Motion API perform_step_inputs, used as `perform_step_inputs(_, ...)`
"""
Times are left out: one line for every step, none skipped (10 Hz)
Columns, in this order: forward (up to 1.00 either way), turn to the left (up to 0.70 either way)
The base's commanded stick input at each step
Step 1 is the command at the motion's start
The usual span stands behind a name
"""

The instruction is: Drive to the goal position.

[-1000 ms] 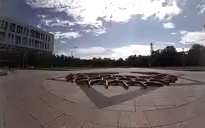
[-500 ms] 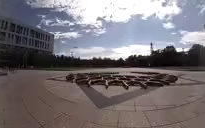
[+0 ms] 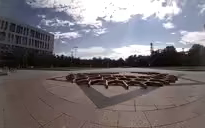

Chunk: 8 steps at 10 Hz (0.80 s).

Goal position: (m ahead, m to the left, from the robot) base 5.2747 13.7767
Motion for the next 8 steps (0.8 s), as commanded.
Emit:
perform_step_inputs(0.05, -0.01)
perform_step_inputs(0.05, -0.01)
perform_step_inputs(0.05, -0.01)
perform_step_inputs(0.05, 0.00)
perform_step_inputs(0.05, -0.01)
perform_step_inputs(0.05, -0.01)
perform_step_inputs(0.05, -0.01)
perform_step_inputs(0.05, -0.01)
